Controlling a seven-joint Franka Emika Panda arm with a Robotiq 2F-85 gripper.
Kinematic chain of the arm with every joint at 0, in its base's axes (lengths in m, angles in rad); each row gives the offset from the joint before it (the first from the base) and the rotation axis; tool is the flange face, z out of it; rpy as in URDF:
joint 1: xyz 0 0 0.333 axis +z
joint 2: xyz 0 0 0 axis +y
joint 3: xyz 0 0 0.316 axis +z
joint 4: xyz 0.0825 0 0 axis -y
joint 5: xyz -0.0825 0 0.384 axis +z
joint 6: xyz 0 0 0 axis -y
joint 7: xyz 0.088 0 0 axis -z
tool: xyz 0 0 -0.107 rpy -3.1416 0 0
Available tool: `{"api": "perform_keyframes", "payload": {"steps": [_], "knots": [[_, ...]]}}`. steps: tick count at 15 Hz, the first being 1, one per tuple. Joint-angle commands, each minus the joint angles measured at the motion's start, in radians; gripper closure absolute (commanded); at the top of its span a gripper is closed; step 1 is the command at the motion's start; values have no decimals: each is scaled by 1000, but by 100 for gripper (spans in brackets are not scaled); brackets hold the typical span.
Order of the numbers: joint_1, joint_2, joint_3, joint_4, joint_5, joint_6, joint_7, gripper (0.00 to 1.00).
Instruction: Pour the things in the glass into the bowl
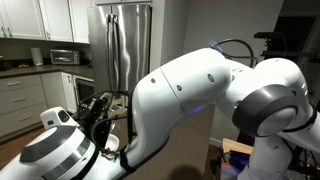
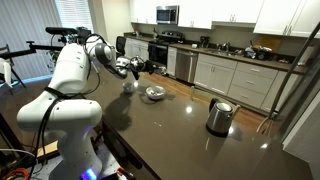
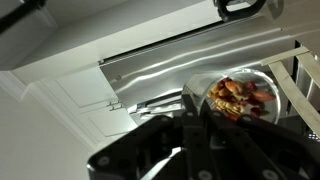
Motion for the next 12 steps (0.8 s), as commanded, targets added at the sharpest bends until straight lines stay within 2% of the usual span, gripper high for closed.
{"api": "perform_keyframes", "payload": {"steps": [1, 4, 12], "knots": [[22, -9, -24, -29, -36, -24, 33, 97], [23, -15, -29, -39, -37, -17, 36, 97], [-15, -67, 20, -60, 41, 64, -25, 96]]}}
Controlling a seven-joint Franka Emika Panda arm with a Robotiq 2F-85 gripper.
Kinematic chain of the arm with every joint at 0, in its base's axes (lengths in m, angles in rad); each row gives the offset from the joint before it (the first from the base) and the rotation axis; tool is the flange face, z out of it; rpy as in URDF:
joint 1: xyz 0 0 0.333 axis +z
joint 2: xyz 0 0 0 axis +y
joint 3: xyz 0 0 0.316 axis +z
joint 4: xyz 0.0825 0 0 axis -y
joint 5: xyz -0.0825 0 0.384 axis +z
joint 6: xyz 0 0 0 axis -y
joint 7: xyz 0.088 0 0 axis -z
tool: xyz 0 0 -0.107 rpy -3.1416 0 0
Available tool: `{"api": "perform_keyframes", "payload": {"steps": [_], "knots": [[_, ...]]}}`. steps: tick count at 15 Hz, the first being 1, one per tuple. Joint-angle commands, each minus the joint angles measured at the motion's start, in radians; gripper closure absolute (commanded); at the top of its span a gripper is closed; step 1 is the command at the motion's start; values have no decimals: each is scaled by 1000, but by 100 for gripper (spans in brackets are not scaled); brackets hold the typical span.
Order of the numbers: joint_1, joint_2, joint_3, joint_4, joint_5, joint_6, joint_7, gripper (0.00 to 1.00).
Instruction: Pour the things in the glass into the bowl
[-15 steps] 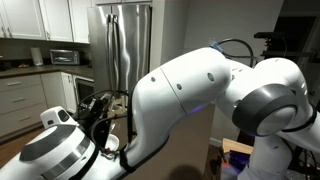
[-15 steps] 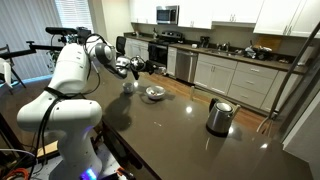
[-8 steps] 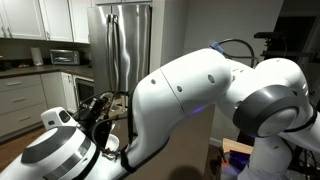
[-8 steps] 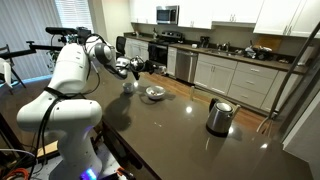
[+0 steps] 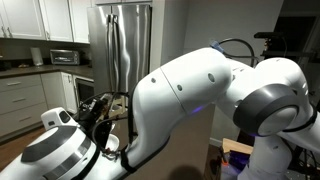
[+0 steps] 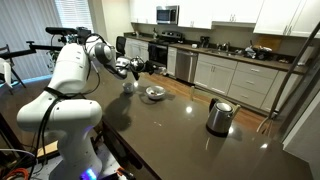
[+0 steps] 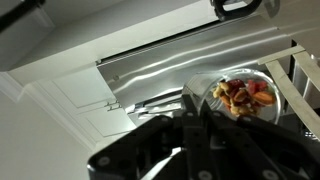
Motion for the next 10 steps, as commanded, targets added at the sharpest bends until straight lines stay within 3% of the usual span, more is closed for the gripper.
{"api": "perform_keyframes", "payload": {"steps": [1, 10], "knots": [[-24, -68, 29, -51, 43, 63, -47, 96], [-110, -133, 95, -64, 215, 232, -210, 97]]}}
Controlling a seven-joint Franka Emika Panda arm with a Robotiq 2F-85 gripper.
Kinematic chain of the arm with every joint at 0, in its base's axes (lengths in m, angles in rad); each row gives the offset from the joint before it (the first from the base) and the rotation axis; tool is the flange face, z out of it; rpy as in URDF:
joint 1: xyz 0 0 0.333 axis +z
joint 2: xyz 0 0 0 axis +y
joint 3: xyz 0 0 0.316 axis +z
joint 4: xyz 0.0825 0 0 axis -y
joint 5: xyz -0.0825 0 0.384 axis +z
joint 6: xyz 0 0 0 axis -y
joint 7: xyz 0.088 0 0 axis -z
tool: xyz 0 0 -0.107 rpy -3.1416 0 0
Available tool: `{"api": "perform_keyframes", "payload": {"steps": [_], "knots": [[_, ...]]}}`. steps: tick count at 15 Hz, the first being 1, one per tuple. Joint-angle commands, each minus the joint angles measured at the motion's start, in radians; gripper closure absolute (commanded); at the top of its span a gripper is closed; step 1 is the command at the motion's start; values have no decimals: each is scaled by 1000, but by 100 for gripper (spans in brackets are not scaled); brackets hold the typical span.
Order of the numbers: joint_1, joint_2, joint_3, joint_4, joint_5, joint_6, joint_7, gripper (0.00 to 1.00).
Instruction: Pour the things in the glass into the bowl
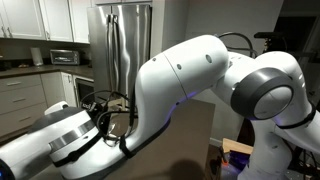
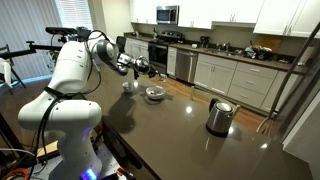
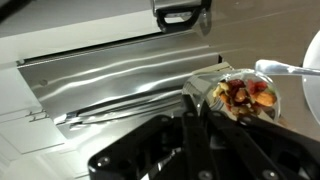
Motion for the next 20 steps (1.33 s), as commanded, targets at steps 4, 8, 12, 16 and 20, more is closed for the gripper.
{"api": "perform_keyframes", "payload": {"steps": [4, 8, 12, 16, 20], "knots": [[-67, -80, 69, -32, 146, 69, -169, 96], [-121, -80, 149, -8, 147, 5, -183, 96], [-119, -57, 167, 2, 47, -80, -109, 96], [-109, -35, 183, 3, -121, -174, -33, 96], [-114, -17, 214, 1, -248, -257, 30, 96]]}}
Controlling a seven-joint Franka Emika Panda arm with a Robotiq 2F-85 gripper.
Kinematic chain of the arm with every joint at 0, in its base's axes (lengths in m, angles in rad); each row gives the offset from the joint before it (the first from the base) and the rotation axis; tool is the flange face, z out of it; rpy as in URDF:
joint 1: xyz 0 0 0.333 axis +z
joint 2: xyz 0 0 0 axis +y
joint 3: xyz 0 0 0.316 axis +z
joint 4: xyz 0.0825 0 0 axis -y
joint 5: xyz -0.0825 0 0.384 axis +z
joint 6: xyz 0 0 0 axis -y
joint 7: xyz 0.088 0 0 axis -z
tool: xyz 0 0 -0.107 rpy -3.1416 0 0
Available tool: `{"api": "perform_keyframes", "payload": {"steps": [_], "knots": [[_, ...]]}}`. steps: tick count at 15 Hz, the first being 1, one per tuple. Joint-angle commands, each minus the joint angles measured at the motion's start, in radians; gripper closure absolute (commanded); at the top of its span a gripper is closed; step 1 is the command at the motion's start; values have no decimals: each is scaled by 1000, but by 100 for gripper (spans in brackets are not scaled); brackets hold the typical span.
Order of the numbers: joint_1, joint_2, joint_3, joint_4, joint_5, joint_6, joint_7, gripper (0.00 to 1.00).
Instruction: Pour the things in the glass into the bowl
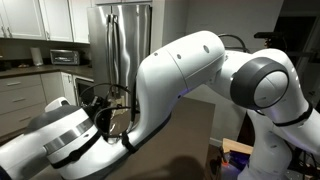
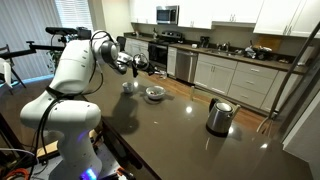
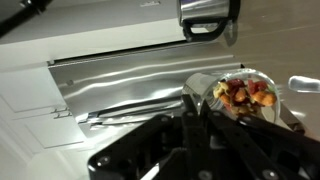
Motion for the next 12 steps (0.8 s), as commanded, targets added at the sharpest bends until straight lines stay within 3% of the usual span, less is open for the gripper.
{"api": "perform_keyframes", "payload": {"steps": [1, 12], "knots": [[-11, 16, 35, 0, -113, -87, 64, 96], [-41, 38, 91, -13, -267, -180, 158, 97]]}}
